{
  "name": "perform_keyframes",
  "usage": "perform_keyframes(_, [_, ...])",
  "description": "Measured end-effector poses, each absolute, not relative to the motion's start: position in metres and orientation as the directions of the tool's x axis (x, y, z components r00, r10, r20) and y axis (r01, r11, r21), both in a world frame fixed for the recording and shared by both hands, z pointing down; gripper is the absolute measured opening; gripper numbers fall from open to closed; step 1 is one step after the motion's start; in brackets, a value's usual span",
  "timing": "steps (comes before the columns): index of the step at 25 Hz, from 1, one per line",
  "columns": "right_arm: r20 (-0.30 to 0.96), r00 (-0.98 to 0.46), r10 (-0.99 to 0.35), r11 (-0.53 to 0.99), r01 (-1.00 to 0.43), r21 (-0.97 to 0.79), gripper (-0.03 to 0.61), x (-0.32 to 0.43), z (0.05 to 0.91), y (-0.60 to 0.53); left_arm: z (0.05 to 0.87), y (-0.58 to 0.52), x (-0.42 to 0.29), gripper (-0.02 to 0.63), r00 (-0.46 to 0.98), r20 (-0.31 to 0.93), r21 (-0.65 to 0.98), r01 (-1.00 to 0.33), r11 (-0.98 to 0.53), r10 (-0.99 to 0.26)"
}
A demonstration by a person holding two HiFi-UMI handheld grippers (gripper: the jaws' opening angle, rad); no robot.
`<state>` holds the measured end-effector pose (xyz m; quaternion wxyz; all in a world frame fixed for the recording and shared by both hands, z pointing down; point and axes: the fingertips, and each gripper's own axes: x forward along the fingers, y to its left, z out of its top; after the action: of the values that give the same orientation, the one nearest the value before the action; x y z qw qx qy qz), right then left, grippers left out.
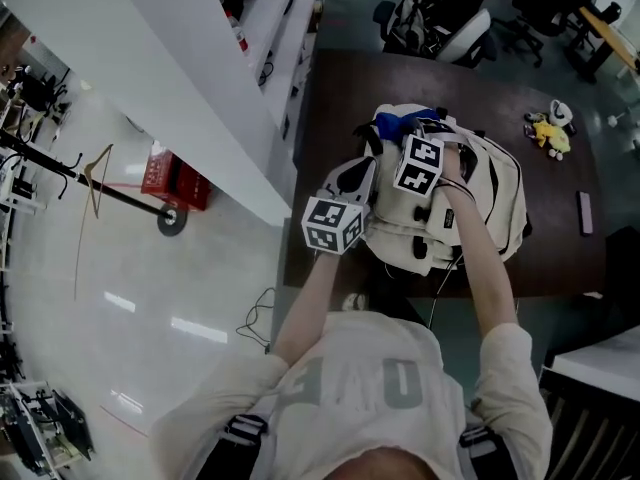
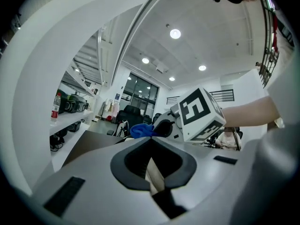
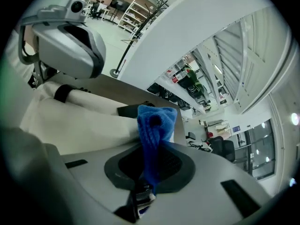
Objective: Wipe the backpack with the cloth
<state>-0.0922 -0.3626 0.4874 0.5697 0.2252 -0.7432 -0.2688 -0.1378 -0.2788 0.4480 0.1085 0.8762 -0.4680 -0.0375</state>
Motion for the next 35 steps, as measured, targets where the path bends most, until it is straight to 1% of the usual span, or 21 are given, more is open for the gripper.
perform_keyframes(6, [0.725,-0.215,-0.654,0.751,-0.073,0.656,0.041,-0.089,0.488,-0.332,0.455,-0.243,-0.147,0.005,0.578,0.044,0.222,-0.801,-0.556,-0.815])
perform_keyframes(9, [0.733,-0.211,-0.646,0.758,-0.062,0.650,0.041,-0.089,0.485,-0.315,0.457,-0.228,-0.149,0.005,0.584,0.050,0.213,-0.799,-0.563,-0.810])
perform_keyframes(12, [0.739,-0.230,-0.634,0.768,-0.072,0.637,0.041,-0.097,0.489,-0.297,0.460,-0.221,-0.155,0.005,0.566,0.045,0.233,-0.807,-0.543,-0.823])
perform_keyframes(15, [0.731,-0.216,-0.647,0.758,-0.085,0.646,0.041,-0.101,0.494,-0.283,0.458,-0.215,-0.158,0.005,0.540,0.026,0.245,-0.819,-0.519,-0.841])
perform_keyframes(19, [0.740,-0.214,-0.638,0.764,-0.061,0.642,0.041,-0.105,0.505,-0.252,0.454,-0.196,-0.162,0.005,0.510,0.013,0.252,-0.834,-0.491,-0.860])
perform_keyframes(23, [0.736,-0.244,-0.631,0.768,-0.064,0.637,0.041,-0.113,0.522,-0.215,0.459,-0.165,-0.160,0.005,0.507,0.033,0.243,-0.840,-0.485,-0.861])
perform_keyframes(27, [0.730,-0.239,-0.640,0.761,-0.069,0.645,0.041,-0.116,0.533,-0.183,0.467,-0.135,-0.155,0.005,0.524,0.062,0.217,-0.838,-0.501,-0.849])
perform_keyframes(31, [0.744,-0.241,-0.623,0.778,-0.096,0.621,0.041,-0.113,0.549,-0.156,0.468,-0.112,-0.160,0.005,0.519,0.066,0.224,-0.840,-0.494,-0.852])
perform_keyframes(35, [0.759,-0.245,-0.603,0.797,-0.154,0.584,0.041,-0.106,0.555,-0.138,0.461,-0.092,-0.167,0.005,0.515,0.057,0.220,-0.842,-0.492,-0.855])
